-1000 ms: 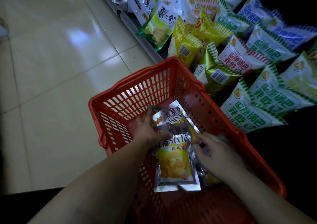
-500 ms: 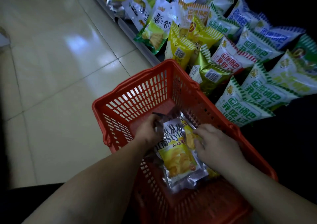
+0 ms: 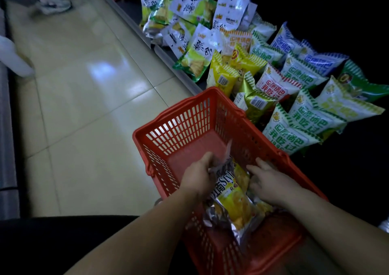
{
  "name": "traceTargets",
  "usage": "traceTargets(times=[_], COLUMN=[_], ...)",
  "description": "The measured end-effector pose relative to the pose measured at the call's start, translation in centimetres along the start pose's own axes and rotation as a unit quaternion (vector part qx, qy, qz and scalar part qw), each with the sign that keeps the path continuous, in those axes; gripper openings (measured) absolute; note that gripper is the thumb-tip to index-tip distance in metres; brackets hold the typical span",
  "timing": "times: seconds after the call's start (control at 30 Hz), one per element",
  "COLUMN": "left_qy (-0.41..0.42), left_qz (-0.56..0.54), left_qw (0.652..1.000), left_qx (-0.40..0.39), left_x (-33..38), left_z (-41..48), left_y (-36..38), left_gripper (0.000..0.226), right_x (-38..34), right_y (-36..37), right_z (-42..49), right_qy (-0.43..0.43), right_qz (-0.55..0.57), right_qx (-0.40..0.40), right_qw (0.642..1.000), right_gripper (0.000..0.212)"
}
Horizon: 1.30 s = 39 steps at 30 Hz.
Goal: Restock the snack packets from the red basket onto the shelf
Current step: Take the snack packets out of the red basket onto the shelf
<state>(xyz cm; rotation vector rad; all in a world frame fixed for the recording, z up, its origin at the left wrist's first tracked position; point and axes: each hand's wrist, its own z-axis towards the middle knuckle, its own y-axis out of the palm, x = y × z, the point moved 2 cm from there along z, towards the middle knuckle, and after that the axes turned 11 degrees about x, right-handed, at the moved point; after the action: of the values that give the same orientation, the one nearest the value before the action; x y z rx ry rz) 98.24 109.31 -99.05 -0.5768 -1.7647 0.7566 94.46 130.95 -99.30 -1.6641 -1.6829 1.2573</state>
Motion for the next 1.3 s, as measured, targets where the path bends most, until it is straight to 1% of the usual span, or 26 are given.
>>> traceTargets(times=[0.07,0.13,0.2,0.23,0.3,0.33,0.4,0.43,0.47,0.53,0.6,0.67,0.73,0.83,0.87,0.93,1.0,1.03,1.1,1.13,1.17,1.2,1.3], left_qy=[0.000,0.001,-0.009,-0.013,-0.016,-0.016,-0.015,-0.016,-0.015,-0.010,-0.008,-0.007,-0.008,-0.022,-0.029,-0.037,-0.038,-0.038,-0.037,-0.037,-0.038,-0.038,-0.048], left_qz=[-0.003,-0.005,-0.005,-0.004,0.000,0.001,-0.004,-0.006,-0.006,-0.003,-0.010,-0.022,-0.027,-0.045,-0.053,-0.061,-0.065,-0.064,-0.062,-0.059,-0.055,-0.052,-0.053], left_qw=[1.000,1.000,1.000,1.000,1.000,1.000,1.000,1.000,1.000,1.000,1.000,1.000,0.999,0.998,0.998,0.997,0.997,0.997,0.997,0.997,0.998,0.998,0.997], left_qx=[0.004,0.002,-0.004,-0.005,-0.004,-0.003,-0.002,-0.001,0.000,0.005,0.010,0.017,0.022,0.030,0.030,0.029,0.028,0.028,0.026,0.023,0.021,0.022,0.029], left_x=[-0.6,-1.2,-1.5,-1.5,-1.5,-1.4,-1.1,-0.9,-0.6,0.1,0.8,1.4,1.8,2.1,2.2,2.3,2.3,2.3,2.1,1.9,1.7,1.5,0.9], left_z=[-0.3,-0.5,-0.7,-0.7,-0.8,-0.8,-0.9,-1.0,-1.1,-1.5,-2.0,-2.9,-4.0,-5.3,-5.6,-5.8,-5.8,-5.6,-5.3,-5.1,-4.8,-4.6,-3.9], left_y=[0.3,0.6,0.7,0.7,0.8,0.8,0.8,0.7,0.6,0.2,-0.3,-0.7,-1.1,-1.1,-1.1,-1.0,-0.9,-0.8,-0.5,-0.4,-0.3,-0.2,-0.1], left_gripper=[0.020,0.018,0.024,0.026,0.025,0.025,0.025,0.026,0.025,0.023,0.023,0.022,0.020,0.019,0.018,0.016,0.016,0.016,0.015,0.015,0.015,0.016,0.020], right_x=[0.4,0.5,0.3,0.1,-0.7,-1.1,-1.7,-1.8,-1.8,-1.6,-1.0,-0.1,0.6,0.7,0.7,0.4,0.1,0.0,-0.2,-0.2,-0.1,0.1,0.7], right_y=[0.6,0.7,0.4,0.1,-1.0,-1.5,-2.3,-2.5,-2.6,-2.7,-2.6,-2.5,-2.5,-2.4,-2.2,-1.5,-0.6,-0.2,0.0,-0.2,-0.5,-0.8,-0.9], right_z=[0.0,-0.1,-0.1,-0.1,-0.5,-0.7,-1.2,-1.6,-2.0,-3.1,-4.3,-5.2,-6.0,-7.0,-7.2,-7.1,-6.9,-6.7,-6.1,-5.5,-4.8,-3.9,-1.4], right_qy=[0.010,0.015,0.011,0.007,0.001,-0.001,-0.002,0.004,0.020,0.061,0.115,0.160,0.193,0.201,0.205,0.215,0.190,0.154,0.043,-0.006,-0.034,-0.042,-0.027], right_qz=[-0.020,-0.041,-0.037,-0.014,0.065,0.089,0.069,0.042,0.020,0.014,0.050,0.102,0.142,0.199,0.202,0.163,0.081,0.041,-0.029,-0.060,-0.079,-0.092,-0.143], right_qx=[-0.023,-0.028,-0.009,0.007,0.040,0.045,0.021,0.010,0.011,0.041,0.067,0.067,0.054,0.036,0.025,-0.001,-0.006,0.005,0.035,0.042,0.043,0.035,0.007], right_qw=[0.999,0.999,0.999,1.000,0.997,0.995,0.997,0.999,1.000,0.997,0.990,0.980,0.969,0.958,0.957,0.963,0.978,0.987,0.998,0.997,0.995,0.994,0.989], right_gripper=[0.067,0.069,0.071,0.074,0.082,0.090,0.104,0.106,0.104,0.093,0.080,0.076,0.078,0.082,0.085,0.094,0.095,0.092,0.082,0.078,0.077,0.079,0.090])
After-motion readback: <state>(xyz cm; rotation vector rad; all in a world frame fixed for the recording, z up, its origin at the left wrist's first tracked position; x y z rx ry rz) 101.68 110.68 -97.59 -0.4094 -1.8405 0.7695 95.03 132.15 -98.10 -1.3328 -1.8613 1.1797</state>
